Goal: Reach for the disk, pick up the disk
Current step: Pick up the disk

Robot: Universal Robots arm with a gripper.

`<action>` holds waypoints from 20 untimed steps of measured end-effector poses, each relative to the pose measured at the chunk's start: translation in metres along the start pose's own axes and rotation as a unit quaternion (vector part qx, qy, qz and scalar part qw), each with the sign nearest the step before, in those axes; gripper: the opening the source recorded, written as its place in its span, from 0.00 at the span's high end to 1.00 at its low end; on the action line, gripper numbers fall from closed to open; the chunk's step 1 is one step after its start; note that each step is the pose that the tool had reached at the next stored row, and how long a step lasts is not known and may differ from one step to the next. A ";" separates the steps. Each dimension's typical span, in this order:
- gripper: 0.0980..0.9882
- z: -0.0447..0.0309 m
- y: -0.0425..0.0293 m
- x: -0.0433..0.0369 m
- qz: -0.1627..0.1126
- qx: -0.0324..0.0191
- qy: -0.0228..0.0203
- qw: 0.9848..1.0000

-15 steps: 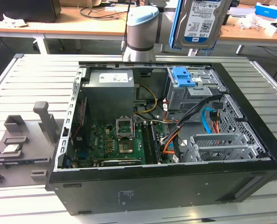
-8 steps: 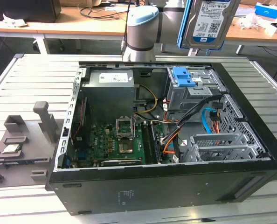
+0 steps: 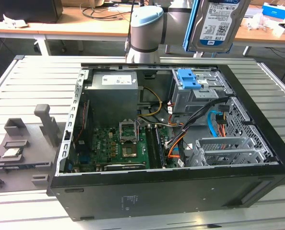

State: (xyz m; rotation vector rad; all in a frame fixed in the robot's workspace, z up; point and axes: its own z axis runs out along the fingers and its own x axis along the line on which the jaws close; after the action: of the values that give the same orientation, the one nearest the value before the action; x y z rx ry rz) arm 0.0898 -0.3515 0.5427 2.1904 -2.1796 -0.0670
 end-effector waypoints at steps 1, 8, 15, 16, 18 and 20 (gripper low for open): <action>0.70 0.0000 0.0000 0.0041 0.000 0.000 -0.003 1.000; 0.70 0.0001 0.0001 0.0212 -0.001 0.000 -0.014 1.000; 0.70 0.0002 0.0002 0.0279 -0.001 0.000 -0.014 1.000; 0.70 0.0002 0.0001 0.0290 -0.001 0.000 -0.014 1.000; 0.70 0.0002 0.0002 0.0308 -0.001 0.000 -0.014 1.000; 0.70 0.0002 0.0002 0.0334 -0.001 0.000 -0.014 1.000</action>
State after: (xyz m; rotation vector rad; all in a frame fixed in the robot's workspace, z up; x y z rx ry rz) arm 0.0898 -0.3849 0.5427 2.2048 -2.1918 -0.0977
